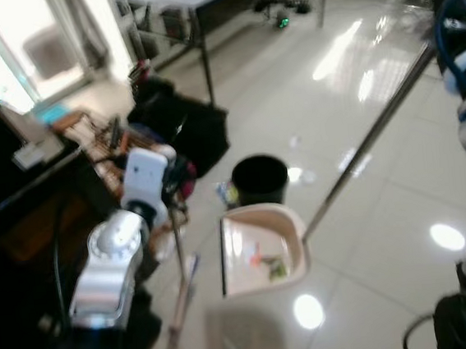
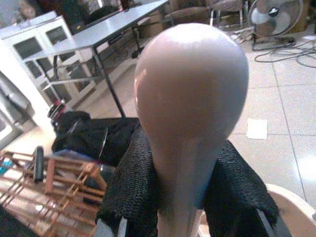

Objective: Sweep floor

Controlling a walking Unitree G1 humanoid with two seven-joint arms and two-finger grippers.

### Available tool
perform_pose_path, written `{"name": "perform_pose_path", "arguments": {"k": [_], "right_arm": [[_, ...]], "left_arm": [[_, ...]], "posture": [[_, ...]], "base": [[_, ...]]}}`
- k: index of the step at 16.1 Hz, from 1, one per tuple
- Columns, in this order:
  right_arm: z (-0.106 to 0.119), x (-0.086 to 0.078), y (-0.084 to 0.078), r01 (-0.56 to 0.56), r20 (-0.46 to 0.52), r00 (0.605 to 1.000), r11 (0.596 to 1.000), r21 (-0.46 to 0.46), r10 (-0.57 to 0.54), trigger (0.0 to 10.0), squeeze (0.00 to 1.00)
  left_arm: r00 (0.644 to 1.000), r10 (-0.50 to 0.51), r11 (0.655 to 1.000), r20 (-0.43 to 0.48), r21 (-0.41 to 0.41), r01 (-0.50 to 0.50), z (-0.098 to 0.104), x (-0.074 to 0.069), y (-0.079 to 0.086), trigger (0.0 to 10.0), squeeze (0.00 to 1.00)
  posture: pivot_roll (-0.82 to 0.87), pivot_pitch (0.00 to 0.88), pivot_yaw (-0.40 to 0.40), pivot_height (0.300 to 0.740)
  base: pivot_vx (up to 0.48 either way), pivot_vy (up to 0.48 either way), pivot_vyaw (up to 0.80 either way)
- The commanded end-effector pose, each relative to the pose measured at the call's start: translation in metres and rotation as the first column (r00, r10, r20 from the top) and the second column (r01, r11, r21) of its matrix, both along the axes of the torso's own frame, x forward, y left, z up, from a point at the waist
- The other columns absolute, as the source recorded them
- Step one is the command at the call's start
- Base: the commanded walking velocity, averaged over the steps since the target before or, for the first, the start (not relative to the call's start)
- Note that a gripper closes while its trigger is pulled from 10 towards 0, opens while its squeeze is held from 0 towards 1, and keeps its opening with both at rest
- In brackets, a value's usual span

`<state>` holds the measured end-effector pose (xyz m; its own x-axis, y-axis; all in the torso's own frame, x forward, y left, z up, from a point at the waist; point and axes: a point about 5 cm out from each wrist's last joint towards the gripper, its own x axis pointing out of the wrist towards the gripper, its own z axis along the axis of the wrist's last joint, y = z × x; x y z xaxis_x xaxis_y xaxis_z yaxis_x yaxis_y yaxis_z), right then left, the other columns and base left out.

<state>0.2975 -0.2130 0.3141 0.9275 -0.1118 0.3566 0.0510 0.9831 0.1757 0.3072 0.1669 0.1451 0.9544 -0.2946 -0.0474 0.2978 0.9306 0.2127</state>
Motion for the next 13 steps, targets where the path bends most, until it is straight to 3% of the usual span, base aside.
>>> {"name": "perform_pose_path", "arguments": {"k": [1, 13], "right_arm": [[0.0096, -0.0026, -0.0027, 0.012, 0.035, 0.999, 1.0, -0.01, -0.012, 10.0, 0.0], [0.0107, 0.0002, 0.0015, -0.012, 0.036, 0.999, 0.999, -0.036, 0.013, 10.0, 0.0]], "left_arm": [[0.999, 0.005, 1.0, 0.039, 0.004, -0.005, 0.0063, 0.0017, -0.0007, 10.0, 0.0], [0.999, 0.038, 0.999, 0.022, 0.011, -0.038, -0.0001, 0.0003, 0.0031, 10.0, 0.0]], "posture": [[-0.13, 0.033, 0.063, 0.74], [-0.14, 0.022, 0.05, 0.74]], "base": [[0.315, 0.0, 0.0], [0.315, 0.0, 0.0]]}}
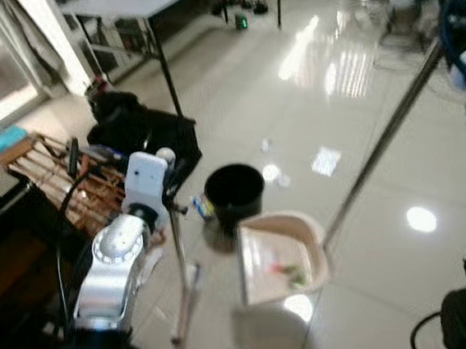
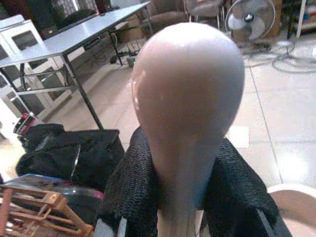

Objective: Sweep floor

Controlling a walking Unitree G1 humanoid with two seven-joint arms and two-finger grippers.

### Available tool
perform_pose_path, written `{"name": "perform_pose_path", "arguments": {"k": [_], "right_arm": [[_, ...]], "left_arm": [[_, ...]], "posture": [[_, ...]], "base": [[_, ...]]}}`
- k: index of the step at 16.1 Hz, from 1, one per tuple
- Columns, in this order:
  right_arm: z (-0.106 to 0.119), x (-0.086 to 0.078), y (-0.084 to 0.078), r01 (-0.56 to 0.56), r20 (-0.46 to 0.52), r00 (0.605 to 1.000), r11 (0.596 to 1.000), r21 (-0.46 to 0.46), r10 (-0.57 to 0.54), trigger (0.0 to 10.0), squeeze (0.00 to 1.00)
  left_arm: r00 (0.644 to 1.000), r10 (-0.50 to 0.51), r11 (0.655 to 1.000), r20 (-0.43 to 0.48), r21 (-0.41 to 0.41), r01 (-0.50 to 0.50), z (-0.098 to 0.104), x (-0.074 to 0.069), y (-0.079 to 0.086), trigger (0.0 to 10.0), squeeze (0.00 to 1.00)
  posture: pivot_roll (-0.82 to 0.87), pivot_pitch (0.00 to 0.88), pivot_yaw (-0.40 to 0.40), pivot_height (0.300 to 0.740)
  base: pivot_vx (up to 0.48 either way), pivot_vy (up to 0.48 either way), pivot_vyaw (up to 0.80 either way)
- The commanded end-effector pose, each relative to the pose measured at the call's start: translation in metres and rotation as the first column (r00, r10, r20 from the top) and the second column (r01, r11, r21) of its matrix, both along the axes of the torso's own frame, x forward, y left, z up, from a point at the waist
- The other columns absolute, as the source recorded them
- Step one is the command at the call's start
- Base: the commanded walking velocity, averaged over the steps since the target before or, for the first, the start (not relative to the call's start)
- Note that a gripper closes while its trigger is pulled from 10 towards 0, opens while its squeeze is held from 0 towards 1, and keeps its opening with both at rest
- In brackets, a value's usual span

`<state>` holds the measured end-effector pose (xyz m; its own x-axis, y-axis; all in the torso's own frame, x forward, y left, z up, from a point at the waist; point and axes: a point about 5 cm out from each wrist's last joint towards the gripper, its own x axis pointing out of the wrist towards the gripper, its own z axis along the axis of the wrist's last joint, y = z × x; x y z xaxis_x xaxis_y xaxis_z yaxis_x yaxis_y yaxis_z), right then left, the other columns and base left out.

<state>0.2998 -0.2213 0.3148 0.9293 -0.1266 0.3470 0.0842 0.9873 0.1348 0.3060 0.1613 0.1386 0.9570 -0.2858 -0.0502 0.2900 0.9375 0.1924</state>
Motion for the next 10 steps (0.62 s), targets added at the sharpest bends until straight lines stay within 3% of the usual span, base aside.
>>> {"name": "perform_pose_path", "arguments": {"k": [1, 10], "right_arm": [[0.01, -0.0018, 0.01, -0.044, 0.052, 0.998, 0.999, 0.002, 0.044, 10.0, 0.0], [0.0073, -0.0017, 0.0103, -0.041, 0.052, 0.998, 0.999, 0.012, 0.04, 10.0, 0.0]], "left_arm": [[0.999, 0.029, 0.999, 0.029, 0.029, -0.03, 0.0062, 0.0018, 0.0085, 10.0, 0.0], [1.0, 0.021, 1.0, 0.019, 0.018, -0.021, 0.0036, 0.0002, 0.0066, 10.0, 0.0]], "posture": [[-0.14, 0.022, 0.05, 0.74], [-0.14, 0.017, 0.054, 0.74]], "base": [[0.319, 0.0, 0.0], [0.349, 0.0, 0.0]]}}
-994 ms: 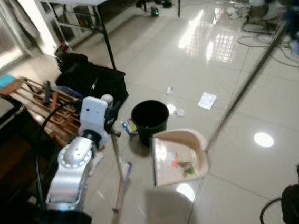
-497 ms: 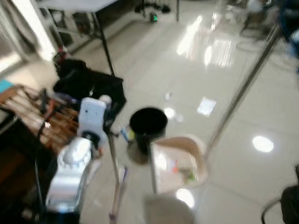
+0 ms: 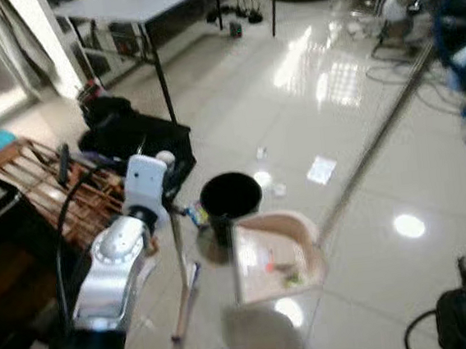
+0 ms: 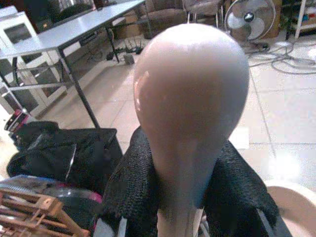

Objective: Sweep floor

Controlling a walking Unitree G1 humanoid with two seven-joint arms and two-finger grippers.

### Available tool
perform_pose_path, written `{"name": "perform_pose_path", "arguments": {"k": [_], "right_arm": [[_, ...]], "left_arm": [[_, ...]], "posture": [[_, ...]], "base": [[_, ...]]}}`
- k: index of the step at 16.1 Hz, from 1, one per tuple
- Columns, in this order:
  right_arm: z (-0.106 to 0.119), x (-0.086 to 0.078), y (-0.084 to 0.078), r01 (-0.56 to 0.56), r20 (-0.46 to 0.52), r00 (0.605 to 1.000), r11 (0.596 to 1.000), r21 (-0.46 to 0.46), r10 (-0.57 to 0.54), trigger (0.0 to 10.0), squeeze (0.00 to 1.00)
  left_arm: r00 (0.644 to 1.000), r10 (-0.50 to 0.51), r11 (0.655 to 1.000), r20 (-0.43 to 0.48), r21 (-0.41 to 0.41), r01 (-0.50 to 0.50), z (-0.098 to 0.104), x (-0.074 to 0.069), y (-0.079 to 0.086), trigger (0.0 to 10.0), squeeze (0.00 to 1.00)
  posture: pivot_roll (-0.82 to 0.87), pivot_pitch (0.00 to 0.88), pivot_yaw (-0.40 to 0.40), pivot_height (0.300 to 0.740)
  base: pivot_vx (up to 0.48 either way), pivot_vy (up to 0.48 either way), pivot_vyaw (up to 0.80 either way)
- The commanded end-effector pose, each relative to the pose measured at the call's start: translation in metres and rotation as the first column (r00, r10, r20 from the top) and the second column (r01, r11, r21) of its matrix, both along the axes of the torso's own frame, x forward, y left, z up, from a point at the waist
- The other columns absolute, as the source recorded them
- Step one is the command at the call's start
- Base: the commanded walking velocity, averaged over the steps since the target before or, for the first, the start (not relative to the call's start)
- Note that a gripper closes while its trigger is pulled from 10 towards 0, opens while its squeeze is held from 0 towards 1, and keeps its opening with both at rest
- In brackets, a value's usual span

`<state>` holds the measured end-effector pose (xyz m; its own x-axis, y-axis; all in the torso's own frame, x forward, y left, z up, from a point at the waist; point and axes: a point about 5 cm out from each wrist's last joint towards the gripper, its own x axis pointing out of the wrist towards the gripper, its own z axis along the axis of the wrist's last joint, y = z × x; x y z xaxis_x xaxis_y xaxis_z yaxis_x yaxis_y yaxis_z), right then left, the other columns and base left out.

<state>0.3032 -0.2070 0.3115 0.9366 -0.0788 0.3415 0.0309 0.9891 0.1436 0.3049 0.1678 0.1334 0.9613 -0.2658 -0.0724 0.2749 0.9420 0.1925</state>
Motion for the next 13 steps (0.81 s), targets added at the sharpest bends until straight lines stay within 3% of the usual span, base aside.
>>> {"name": "perform_pose_path", "arguments": {"k": [1, 10, 13], "right_arm": [[0.0102, -0.0052, -0.0041, 0.014, 0.056, 0.998, 1.0, 0.007, -0.015, 10.0, 0.0], [0.0102, -0.0063, -0.0037, 0.013, 0.062, 0.998, 1.0, 0.014, -0.014, 10.0, 0.0], [0.0122, -0.0045, -0.0022, 0.005, 0.072, 0.997, 1.0, 0.017, -0.007, 10.0, 0.0]], "left_arm": [[0.999, 0.0, 1.0, 0.04, 0.012, 0.0, 0.0085, 0.0011, 0.0001, 10.0, 0.0], [1.0, -0.007, 1.0, 0.028, 0.008, 0.007, 0.0053, -0.0016, -0.0015, 10.0, 0.0], [1.0, 0.01, 1.0, 0.024, 0.006, -0.01, 0.0022, -0.0047, 0.0003, 10.0, 0.0]], "posture": [[-0.14, 0.017, 0.054, 0.74], [-0.14, 0.022, 0.054, 0.74], [-0.13, 0.018, 0.014, 0.74]], "base": [[0.424, 0.0, 0.0], [0.43, 0.0, 0.0], [0.429, 0.0, 0.0]]}}
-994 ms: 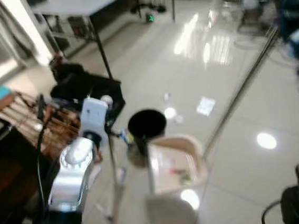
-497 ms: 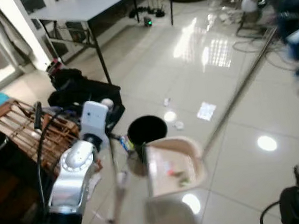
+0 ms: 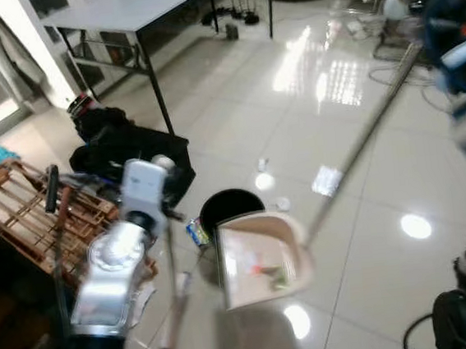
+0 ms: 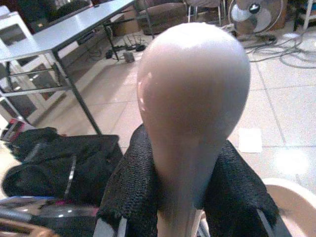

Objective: Sweep floor

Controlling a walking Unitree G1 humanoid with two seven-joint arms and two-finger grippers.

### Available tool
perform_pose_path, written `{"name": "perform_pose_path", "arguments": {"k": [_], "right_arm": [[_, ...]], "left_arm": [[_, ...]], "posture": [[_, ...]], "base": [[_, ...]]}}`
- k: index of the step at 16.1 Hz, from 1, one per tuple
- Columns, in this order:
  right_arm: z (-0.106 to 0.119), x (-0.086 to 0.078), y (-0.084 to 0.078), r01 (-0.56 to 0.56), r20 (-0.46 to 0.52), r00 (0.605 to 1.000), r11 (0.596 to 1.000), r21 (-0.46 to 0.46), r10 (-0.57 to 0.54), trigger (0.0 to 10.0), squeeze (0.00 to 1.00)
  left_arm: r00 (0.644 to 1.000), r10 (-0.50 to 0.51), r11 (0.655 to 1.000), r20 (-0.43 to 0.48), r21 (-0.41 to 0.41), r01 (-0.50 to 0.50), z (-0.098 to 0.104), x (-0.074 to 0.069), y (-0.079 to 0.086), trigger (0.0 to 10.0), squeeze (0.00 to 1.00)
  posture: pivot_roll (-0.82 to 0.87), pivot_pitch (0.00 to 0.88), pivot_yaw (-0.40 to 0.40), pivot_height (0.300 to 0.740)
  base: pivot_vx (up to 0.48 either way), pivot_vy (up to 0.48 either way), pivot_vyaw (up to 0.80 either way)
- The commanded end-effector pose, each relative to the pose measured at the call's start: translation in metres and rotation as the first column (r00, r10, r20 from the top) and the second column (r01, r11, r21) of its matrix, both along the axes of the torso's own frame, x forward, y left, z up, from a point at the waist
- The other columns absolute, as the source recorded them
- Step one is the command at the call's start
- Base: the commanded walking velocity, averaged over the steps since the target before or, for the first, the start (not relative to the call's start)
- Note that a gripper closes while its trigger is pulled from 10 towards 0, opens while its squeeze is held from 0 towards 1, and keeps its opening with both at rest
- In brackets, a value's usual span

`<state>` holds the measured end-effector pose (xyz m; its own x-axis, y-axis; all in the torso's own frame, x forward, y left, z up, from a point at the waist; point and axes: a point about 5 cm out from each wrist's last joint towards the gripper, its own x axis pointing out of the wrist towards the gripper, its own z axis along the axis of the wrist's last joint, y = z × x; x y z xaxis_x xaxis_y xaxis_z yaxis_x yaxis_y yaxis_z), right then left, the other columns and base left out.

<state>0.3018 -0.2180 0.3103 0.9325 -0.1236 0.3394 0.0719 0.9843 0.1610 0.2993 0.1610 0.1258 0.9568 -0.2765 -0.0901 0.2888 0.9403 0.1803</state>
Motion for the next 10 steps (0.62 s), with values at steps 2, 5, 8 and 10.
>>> {"name": "perform_pose_path", "arguments": {"k": [2, 5, 8, 10], "right_arm": [[0.015, -0.001, 0.01, -0.05, 0.08, 0.996, 0.999, -0.005, 0.05, 10.0, 0.0], [0.014, 0.005, 0.015, -0.09, 0.087, 0.992, 0.996, 0.002, 0.089, 10.0, 0.0], [0.011, 0.009, 0.017, -0.111, 0.092, 0.99, 0.994, 0.009, 0.109, 10.0, 0.0], [0.013, 0.009, 0.016, -0.112, 0.11, 0.988, 0.994, 0.017, 0.109, 10.0, 0.0]], "left_arm": [[0.998, 0.038, 0.999, 0.045, 0.01, -0.038, 0.009, -0.003, 0.008, 10.0, 0.0], [0.996, 0.065, 0.997, 0.056, 0.026, -0.066, 0.013, -0.014, 0.015, 10.0, 0.0], [0.995, 0.046, 0.997, 0.088, 0.062, -0.052, 0.033, -0.026, 0.016, 10.0, 0.0], [0.993, 0.049, 0.997, 0.104, 0.049, -0.054, 0.043, -0.031, 0.016, 10.0, 0.0]], "posture": [[-0.12, 0.019, 0.003, 0.74], [-0.03, 0.018, -0.029, 0.74], [0.11, 0.024, 0.0, 0.74], [0.11, 0.026, -0.003, 0.74]], "base": [[0.429, 0.0, 0.0], [0.426, 0.0, 0.0], [0.429, 0.0, 0.0], [0.429, 0.0, 0.0]]}}
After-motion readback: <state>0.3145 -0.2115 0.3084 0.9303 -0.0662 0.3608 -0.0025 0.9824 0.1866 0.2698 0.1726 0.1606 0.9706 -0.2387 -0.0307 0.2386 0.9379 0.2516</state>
